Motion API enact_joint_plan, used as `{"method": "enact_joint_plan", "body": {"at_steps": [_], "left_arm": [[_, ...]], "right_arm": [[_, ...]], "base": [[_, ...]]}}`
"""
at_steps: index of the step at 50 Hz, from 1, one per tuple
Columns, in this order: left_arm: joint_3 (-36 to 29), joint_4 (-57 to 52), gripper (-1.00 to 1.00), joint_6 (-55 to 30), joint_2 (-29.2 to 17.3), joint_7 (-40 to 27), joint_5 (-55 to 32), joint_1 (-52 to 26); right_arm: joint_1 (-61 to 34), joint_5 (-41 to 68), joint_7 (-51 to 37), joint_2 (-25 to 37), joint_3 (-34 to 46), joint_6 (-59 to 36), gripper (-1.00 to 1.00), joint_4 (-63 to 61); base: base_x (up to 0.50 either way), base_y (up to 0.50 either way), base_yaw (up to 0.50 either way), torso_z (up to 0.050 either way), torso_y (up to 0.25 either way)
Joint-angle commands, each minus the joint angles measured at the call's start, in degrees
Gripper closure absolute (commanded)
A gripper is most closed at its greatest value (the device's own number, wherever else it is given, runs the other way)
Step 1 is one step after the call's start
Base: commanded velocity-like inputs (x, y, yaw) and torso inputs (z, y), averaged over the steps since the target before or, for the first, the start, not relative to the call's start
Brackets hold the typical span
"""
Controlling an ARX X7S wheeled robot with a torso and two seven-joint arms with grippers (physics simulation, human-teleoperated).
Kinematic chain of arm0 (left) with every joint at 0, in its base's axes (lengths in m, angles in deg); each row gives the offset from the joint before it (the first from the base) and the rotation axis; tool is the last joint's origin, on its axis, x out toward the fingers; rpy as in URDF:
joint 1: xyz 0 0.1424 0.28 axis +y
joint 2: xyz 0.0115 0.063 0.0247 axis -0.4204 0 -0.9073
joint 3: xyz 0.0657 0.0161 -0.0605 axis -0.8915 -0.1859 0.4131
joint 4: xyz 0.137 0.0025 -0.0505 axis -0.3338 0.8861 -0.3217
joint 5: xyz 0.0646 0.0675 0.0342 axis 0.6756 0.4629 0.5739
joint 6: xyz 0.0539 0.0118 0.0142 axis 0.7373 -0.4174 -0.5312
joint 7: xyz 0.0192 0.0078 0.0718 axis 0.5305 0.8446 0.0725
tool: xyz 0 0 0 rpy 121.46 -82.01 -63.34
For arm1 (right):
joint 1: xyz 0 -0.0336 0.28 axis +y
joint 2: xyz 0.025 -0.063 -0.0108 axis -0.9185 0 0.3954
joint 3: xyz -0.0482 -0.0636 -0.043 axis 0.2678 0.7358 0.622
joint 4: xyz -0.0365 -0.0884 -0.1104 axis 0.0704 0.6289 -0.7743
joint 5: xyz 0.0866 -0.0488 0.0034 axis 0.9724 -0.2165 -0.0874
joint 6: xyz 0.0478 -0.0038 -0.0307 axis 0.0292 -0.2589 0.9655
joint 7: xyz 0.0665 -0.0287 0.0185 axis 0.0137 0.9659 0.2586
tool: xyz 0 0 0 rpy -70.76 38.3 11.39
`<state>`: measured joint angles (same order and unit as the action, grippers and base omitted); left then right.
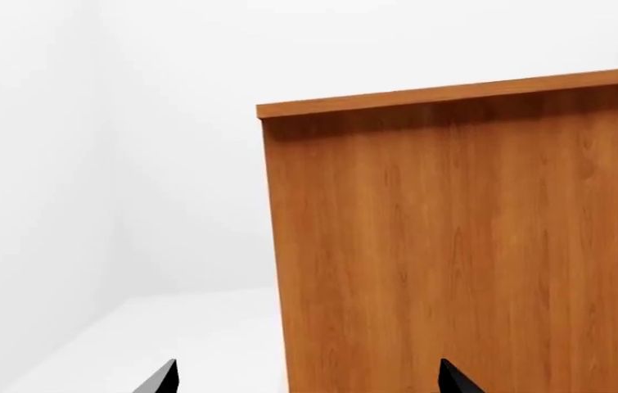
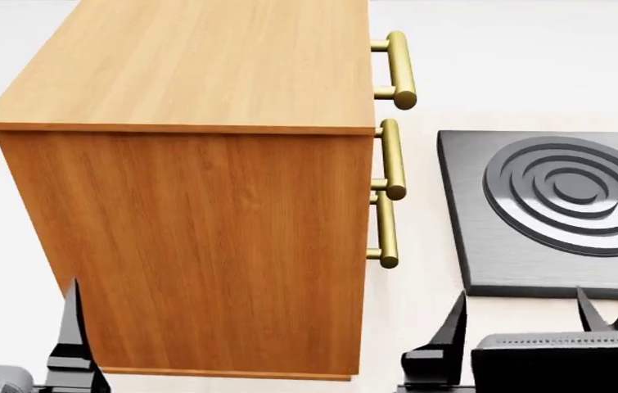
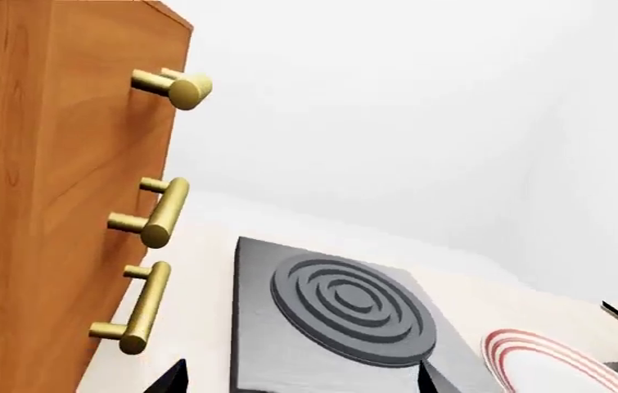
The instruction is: Put the bowl on the top of the cabinet.
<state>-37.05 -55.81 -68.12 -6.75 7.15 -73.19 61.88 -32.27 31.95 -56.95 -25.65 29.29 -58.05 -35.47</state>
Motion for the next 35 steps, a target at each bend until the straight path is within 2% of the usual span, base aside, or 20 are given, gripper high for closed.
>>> {"method": "enact_joint_plan", "body": {"at_steps": [1, 9, 10, 14, 19, 23, 27, 35], "left_arm": [[-0.5, 0.6, -1.00, -0.4, 0.0, -0.2, 0.0, -0.7], [-0.8, 0.6, -1.00, -0.3, 0.0, -0.4, 0.0, -0.8], [-1.0, 0.2, -1.00, -0.7, 0.0, -0.5, 0.1, -0.9], [-1.1, 0.0, -1.00, -0.9, 0.0, -0.6, 0.1, -1.0], [-1.2, 0.1, -1.00, -1.0, -0.1, -0.8, 0.1, -1.1], [-1.4, 0.0, -1.00, -1.3, 0.0, -1.0, 0.1, -1.3], [-2.0, -0.9, -1.00, -2.2, -0.2, -1.3, 0.6, -1.4], [-2.5, -0.2, -1.00, -2.3, -0.1, -1.4, 0.8, -2.0]], "right_arm": [[-1.5, 0.4, 1.8, 5.6, 0.7, -12.1, -1.00, -5.1], [-1.0, 0.7, 2.4, 7.5, 0.6, -16.3, -1.00, -6.5], [-1.3, 2.6, 4.0, 8.3, -1.9, -23.1, -1.00, -9.0], [0.0, 3.1, 4.5, 9.3, -2.9, -24.8, -1.00, -10.8], [2.4, 1.9, 4.1, 12.3, -2.0, -24.7, -1.00, -12.3], [4.0, 2.6, 5.0, 12.8, -4.3, -24.9, -1.00, -13.2], [6.9, 1.2, 4.4, 14.1, -4.0, -20.5, -1.00, -11.6], [8.1, 2.4, 5.2, 14.0, -6.3, -21.6, -1.00, -12.7]], "base": [[0.00, 0.00, 0.00, 0.000, 0.000], [0.00, 0.00, 0.00, 0.000, 0.000], [0.00, 0.00, 0.00, 0.000, 0.000], [0.00, 0.00, 0.00, 0.000, 0.000], [0.00, 0.00, 0.00, 0.000, 0.000], [0.00, 0.00, 0.00, 0.000, 0.000], [0.00, 0.00, 0.00, 0.000, 0.000], [0.00, 0.00, 0.00, 0.000, 0.000]]}}
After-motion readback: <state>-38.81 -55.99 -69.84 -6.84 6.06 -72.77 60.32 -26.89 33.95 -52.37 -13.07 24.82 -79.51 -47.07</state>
